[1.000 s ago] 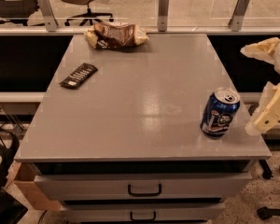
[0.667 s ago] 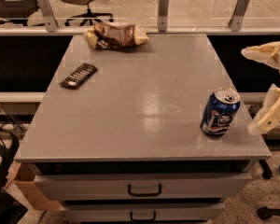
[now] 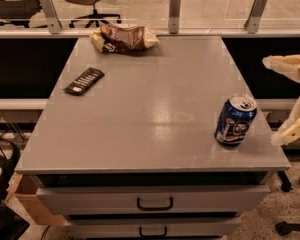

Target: Move pepsi can near brown chip bag

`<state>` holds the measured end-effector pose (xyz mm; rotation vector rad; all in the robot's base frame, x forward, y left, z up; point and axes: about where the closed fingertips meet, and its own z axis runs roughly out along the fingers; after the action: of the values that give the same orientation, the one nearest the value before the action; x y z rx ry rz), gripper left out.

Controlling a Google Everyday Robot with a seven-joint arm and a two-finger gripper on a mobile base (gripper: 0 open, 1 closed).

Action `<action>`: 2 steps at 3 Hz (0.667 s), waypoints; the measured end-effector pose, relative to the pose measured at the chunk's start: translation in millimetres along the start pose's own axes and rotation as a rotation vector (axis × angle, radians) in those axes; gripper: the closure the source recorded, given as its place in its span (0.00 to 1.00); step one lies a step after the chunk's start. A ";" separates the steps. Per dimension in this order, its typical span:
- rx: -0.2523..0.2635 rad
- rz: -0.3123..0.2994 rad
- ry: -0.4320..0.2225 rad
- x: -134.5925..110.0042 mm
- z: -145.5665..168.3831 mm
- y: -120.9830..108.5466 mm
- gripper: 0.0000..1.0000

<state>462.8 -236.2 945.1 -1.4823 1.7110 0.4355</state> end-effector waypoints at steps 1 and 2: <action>-0.001 0.012 -0.096 13.8 3.1 -0.7 0.00; 0.000 0.034 -0.224 35.0 12.3 4.6 0.00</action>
Offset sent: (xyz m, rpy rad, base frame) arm -0.0019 -0.0254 -0.0430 0.2694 -0.0365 0.0282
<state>463.5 -249.3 910.1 -1.3514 1.5607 0.5958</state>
